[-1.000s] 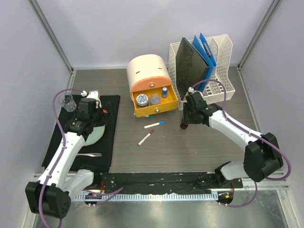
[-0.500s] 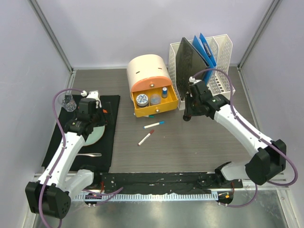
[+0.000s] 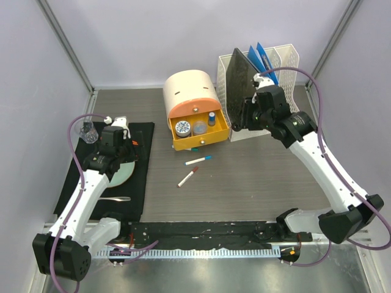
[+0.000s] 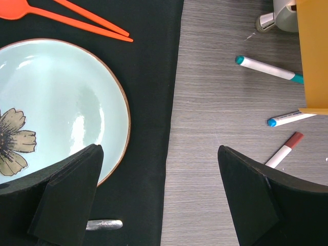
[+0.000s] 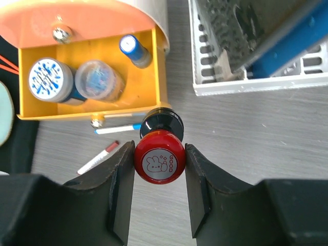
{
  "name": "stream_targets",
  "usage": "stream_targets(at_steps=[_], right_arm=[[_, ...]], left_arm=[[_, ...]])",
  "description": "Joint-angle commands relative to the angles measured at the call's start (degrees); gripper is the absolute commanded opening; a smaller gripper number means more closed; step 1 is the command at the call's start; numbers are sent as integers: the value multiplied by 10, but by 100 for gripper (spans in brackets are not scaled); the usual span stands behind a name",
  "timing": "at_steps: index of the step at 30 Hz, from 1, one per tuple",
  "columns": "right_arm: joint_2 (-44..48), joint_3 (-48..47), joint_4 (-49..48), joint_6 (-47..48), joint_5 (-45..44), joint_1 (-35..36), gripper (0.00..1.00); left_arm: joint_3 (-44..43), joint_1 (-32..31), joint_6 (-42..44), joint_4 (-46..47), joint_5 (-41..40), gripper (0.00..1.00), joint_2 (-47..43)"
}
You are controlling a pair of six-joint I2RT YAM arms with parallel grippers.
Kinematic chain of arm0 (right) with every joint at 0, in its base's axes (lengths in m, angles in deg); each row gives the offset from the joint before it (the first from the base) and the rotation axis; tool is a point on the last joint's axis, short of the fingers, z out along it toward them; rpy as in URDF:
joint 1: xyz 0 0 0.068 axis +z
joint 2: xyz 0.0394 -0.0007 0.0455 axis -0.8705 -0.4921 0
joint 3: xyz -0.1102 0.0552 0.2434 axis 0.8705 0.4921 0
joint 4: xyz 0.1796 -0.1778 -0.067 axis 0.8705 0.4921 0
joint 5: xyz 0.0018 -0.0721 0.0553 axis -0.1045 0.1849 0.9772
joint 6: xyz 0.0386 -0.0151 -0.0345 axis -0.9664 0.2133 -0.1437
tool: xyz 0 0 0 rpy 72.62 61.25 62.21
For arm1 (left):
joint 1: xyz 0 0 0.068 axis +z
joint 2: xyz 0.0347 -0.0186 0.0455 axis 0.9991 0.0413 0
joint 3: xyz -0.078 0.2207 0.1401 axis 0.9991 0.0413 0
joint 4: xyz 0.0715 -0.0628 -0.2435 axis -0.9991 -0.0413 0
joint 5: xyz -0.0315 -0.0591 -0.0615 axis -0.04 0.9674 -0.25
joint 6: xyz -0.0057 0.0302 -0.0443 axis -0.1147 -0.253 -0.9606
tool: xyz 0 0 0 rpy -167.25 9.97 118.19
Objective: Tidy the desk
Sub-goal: Pick up the stationery from the center of the board, then place the stationery in the drawer.
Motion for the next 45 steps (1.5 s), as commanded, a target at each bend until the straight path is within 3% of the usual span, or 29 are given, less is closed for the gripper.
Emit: stream_targets(at_steps=[1, 21, 45], right_arm=[[-49, -61, -27, -6, 22, 3, 1], [-153, -134, -22, 5, -90, 73, 1], [-231, -161, -37, 11, -106, 89, 1]], left_arm=[[-23, 4, 0, 2, 3, 100, -2], [-24, 4, 0, 2, 4, 100, -1], [-24, 3, 1, 2, 6, 100, -3]])
